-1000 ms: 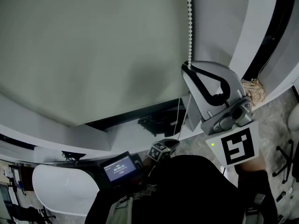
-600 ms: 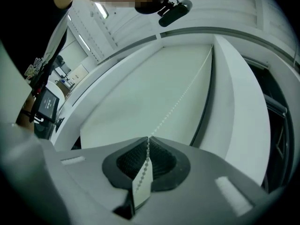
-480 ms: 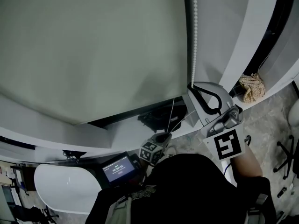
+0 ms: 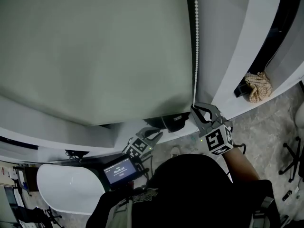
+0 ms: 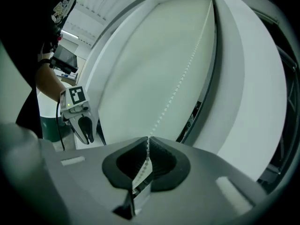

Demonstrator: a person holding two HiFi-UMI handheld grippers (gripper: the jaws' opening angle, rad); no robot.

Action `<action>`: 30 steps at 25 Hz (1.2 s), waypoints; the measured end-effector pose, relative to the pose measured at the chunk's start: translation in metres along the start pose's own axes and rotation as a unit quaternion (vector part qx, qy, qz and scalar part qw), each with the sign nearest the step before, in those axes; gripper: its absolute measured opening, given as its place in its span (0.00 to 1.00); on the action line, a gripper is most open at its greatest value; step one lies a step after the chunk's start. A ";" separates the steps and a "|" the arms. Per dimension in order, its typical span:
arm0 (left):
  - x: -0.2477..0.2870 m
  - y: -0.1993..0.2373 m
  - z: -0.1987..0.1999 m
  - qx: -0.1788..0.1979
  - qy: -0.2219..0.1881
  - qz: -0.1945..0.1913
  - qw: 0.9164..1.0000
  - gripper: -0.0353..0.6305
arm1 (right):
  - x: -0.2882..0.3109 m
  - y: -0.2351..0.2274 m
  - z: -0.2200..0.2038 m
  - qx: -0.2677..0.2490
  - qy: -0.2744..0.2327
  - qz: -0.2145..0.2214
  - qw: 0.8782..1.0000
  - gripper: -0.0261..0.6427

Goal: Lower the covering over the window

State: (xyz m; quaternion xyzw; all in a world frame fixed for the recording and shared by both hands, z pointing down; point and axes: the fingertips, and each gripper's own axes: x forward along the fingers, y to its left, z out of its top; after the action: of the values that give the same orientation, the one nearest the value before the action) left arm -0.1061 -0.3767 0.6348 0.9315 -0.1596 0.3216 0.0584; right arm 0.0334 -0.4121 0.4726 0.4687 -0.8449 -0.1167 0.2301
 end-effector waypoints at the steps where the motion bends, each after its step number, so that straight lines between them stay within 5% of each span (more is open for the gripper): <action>1: -0.004 0.003 0.004 -0.008 -0.011 0.009 1.000 0.16 | 0.000 -0.001 -0.004 0.007 0.001 0.001 1.000 0.05; 5: -0.017 -0.004 0.080 -0.066 -0.145 -0.019 0.987 0.16 | 0.006 -0.006 -0.006 0.015 -0.010 0.003 1.000 0.05; 12: -0.028 -0.010 0.248 -0.086 -0.354 -0.059 0.929 0.16 | 0.030 0.039 -0.074 0.026 0.072 0.066 0.995 0.05; 15: -0.025 -0.012 0.290 -0.093 -0.392 -0.071 0.913 0.18 | 0.027 0.053 -0.110 0.045 0.116 0.073 0.990 0.05; 20: -0.026 -0.028 0.336 -0.038 -0.426 -0.073 0.901 0.27 | 0.010 0.071 -0.150 0.064 0.166 0.084 0.980 0.05; 26: -0.049 -0.036 0.381 -0.080 -0.490 -0.141 0.857 0.30 | -0.006 0.067 -0.164 0.090 0.170 0.083 0.978 0.05; 30: -0.070 -0.037 0.402 -0.081 -0.520 -0.151 0.837 0.30 | -0.008 0.085 -0.175 0.094 0.198 0.120 0.968 0.05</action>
State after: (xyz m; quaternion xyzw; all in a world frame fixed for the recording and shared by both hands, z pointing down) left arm 0.0876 -0.4082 0.2750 0.9660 -0.0489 -0.2374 0.0897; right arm 0.0613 -0.3570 0.6577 0.3967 -0.8397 0.0868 0.3607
